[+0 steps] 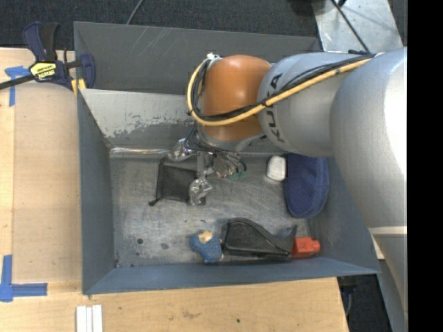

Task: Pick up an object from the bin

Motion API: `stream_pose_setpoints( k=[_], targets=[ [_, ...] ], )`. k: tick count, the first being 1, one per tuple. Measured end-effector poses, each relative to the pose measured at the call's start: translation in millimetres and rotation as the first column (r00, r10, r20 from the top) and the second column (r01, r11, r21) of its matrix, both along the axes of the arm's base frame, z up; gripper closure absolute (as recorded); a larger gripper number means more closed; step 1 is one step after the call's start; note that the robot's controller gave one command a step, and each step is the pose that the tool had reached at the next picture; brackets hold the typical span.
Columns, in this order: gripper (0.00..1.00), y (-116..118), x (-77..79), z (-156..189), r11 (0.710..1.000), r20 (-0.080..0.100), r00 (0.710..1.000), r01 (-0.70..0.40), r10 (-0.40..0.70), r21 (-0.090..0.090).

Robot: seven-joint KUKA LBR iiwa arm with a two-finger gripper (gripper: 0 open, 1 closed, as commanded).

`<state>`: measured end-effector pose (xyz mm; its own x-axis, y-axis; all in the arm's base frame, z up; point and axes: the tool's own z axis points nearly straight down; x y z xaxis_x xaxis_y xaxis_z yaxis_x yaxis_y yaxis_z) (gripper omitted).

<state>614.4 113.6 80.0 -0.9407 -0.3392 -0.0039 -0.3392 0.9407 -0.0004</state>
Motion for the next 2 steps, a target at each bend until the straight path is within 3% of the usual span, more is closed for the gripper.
stream_pose_setpoints(
  k=[1,2],
  targets=[
    [1.00,1.2,1.9,3.1,1.000,0.006,1.000,0.001,-0.001,0.003],
    [0.00,0.4,0.3,1.1,1.000,0.002,1.000,0.001,-0.001,0.001]
  ],
)
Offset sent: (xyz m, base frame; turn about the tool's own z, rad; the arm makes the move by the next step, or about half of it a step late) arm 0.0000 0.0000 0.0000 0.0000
